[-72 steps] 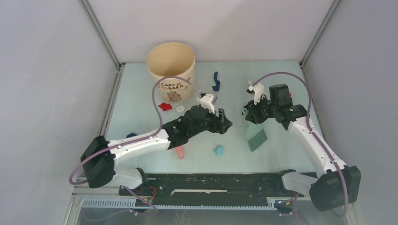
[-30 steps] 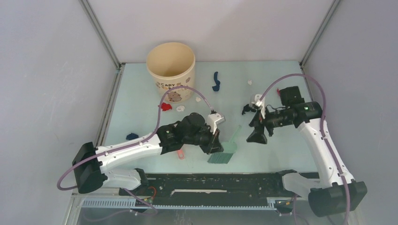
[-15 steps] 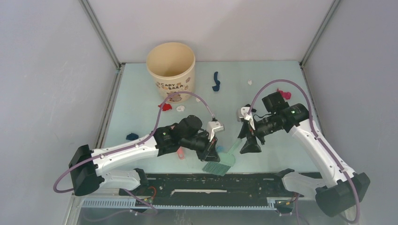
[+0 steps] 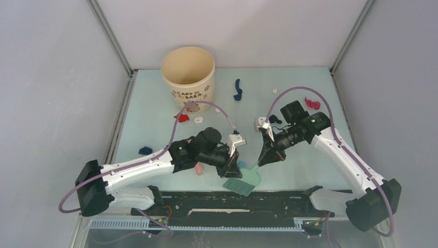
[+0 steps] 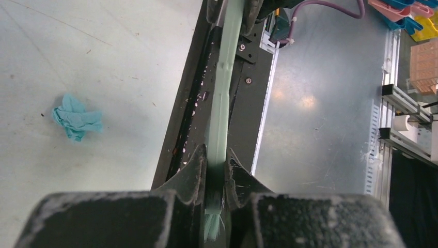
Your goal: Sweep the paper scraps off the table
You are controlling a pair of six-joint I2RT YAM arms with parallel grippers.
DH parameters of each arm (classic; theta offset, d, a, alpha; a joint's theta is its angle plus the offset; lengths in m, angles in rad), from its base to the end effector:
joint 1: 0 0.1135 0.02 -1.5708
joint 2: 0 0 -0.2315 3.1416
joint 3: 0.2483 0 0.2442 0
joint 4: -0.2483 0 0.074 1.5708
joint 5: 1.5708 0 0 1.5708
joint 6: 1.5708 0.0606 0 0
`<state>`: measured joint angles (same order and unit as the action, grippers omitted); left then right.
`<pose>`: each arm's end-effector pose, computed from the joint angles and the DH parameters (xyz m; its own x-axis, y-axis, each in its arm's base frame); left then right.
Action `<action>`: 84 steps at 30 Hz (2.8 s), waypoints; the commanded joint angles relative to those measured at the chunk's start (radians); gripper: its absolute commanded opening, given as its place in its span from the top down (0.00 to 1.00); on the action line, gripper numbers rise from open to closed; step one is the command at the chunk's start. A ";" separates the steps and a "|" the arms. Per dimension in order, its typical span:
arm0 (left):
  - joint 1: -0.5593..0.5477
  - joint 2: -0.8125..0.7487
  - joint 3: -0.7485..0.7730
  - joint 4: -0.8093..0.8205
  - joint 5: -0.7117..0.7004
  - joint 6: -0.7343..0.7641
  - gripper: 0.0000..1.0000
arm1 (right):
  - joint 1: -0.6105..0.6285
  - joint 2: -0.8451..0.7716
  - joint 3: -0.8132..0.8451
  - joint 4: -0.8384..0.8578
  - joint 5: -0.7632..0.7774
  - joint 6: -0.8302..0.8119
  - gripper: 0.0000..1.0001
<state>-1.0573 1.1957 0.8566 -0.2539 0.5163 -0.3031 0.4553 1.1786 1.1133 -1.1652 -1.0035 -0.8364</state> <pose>0.1132 -0.2616 0.2360 -0.5481 0.4435 -0.7091 0.8330 0.2127 -0.5108 0.1636 0.1370 0.2714 -0.2043 -0.5441 -0.8137 -0.9562 -0.0672 0.2850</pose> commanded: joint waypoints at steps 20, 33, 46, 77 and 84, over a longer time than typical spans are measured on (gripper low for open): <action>0.002 -0.349 -0.202 -0.427 -1.084 -0.763 0.25 | -0.301 0.062 -0.072 0.587 0.243 0.638 1.00; -0.002 -0.321 -0.263 -0.399 -1.136 -0.912 0.14 | -0.329 -0.015 -0.146 0.661 0.325 0.666 1.00; 0.005 0.058 -0.147 -0.451 -1.089 -0.957 0.26 | -0.330 -0.070 -0.179 0.681 0.361 0.662 1.00; 0.006 -0.271 0.066 -1.003 -1.419 -1.009 1.00 | 0.066 0.043 -0.003 0.691 0.448 0.690 1.00; 0.013 -0.477 0.093 -1.143 -1.517 -1.136 1.00 | 0.346 0.279 0.190 0.903 0.637 0.945 1.00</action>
<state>-1.0519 0.7998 0.9230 -1.2736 -0.8722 -1.3327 0.6743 1.3529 1.1877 -0.4305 -0.4915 -0.0784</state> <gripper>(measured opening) 0.329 0.074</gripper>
